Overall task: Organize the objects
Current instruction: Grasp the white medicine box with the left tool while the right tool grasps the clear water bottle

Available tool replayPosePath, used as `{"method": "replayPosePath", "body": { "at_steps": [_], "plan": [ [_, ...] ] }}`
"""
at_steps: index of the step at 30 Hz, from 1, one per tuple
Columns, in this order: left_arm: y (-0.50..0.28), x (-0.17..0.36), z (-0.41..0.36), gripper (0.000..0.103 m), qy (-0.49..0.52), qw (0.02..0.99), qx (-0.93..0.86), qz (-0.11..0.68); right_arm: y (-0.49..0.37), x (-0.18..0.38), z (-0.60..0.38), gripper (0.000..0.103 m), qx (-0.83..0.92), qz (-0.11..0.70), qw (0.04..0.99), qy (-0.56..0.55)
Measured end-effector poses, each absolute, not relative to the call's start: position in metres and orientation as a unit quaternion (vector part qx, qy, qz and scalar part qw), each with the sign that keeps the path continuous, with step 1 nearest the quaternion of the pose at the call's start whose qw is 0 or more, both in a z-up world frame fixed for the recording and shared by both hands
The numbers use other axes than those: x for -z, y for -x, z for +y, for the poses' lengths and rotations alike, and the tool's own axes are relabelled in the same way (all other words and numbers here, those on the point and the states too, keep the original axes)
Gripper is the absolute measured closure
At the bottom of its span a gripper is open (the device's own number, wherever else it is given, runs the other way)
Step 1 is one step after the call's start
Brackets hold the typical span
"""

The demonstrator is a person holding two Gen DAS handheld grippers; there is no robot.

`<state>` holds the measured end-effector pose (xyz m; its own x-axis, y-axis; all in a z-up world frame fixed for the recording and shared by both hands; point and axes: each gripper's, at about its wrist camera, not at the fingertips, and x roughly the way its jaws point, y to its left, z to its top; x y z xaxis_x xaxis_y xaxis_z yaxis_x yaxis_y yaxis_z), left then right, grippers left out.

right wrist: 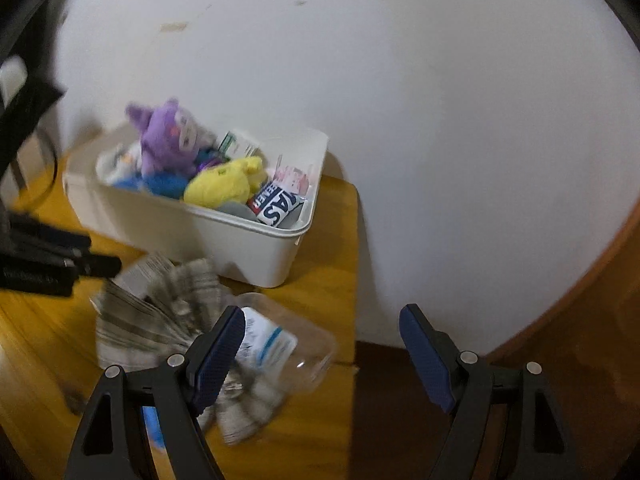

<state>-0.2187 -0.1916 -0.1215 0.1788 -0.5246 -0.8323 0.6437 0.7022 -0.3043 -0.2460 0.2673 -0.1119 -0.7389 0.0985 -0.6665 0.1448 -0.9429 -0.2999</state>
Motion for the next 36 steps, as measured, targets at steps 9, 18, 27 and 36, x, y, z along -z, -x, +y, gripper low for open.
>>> {"method": "replayPosePath", "body": {
  "at_steps": [9,18,27,36],
  "plan": [
    [0.224,0.13,-0.217,0.047,-0.107,0.764,0.389,0.503,0.267,0.139,0.257,0.036,0.878,0.244,0.076,-0.404],
    [0.237,0.126,-0.221,0.047,-0.132,0.754,0.41,0.497,0.274,0.162,0.25,0.037,0.845,0.282,0.113,-0.44],
    [0.236,0.139,-0.224,0.049,-0.143,0.727,0.411,0.531,0.287,0.165,0.246,0.037,0.836,0.283,0.15,-0.446],
    [0.231,0.148,-0.221,0.057,-0.137,0.725,0.405,0.54,0.296,0.173,0.224,0.036,0.811,0.353,0.166,-0.437]
  ]
}}
